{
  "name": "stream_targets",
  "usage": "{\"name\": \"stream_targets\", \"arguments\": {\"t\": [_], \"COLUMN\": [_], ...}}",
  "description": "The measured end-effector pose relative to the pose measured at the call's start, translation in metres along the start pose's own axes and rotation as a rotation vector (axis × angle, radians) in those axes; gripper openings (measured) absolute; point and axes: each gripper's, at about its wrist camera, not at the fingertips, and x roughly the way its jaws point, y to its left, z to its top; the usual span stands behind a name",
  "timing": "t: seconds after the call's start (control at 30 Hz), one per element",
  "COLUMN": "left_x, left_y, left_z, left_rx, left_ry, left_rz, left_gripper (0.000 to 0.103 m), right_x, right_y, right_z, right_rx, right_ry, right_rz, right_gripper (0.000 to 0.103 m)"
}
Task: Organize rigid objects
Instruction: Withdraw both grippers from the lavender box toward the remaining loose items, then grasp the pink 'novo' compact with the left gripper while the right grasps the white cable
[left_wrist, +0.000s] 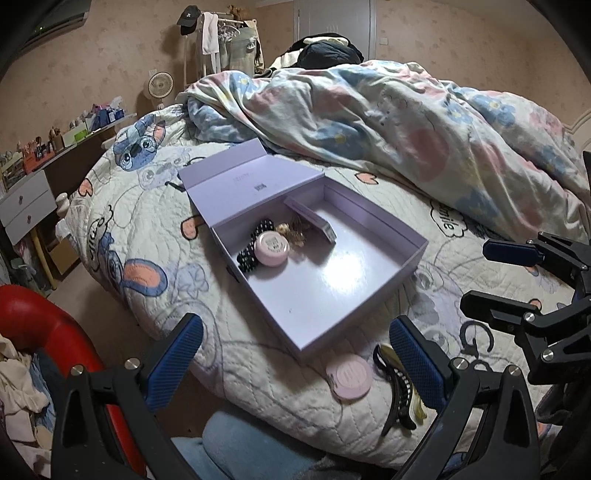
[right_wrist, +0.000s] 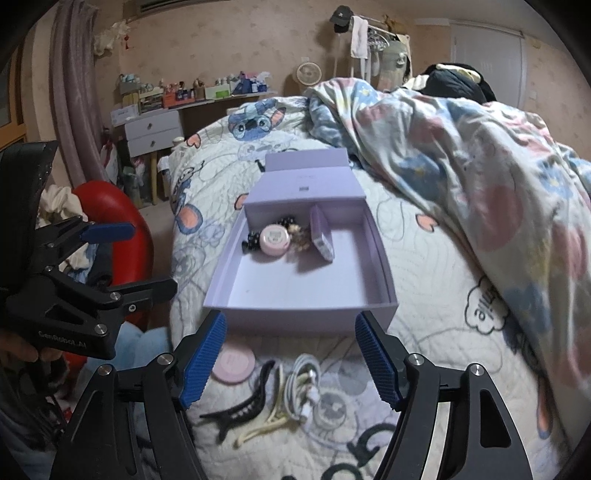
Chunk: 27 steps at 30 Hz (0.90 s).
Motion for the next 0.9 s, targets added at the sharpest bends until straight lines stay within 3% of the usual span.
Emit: {"name": "stream_targets", "arguments": {"t": [0.6, 0.9], "left_x": [0.026, 0.054], "left_y": [-0.016, -0.012], "left_z": [-0.046, -0.062], "left_rx": [0.002, -0.058], "left_ry": [0.095, 0.151], "left_rz": [-0.042, -0.072], "left_gripper": [0.103, 0.102], "right_x": [0.012, 0.03], "right_y": [-0.002, -0.014], "right_z": [-0.062, -0.082], "right_rx": [0.061, 0.14], "right_ry": [0.033, 0.061], "right_rz": [-0.046, -0.051], "right_gripper": [0.073, 0.073]}}
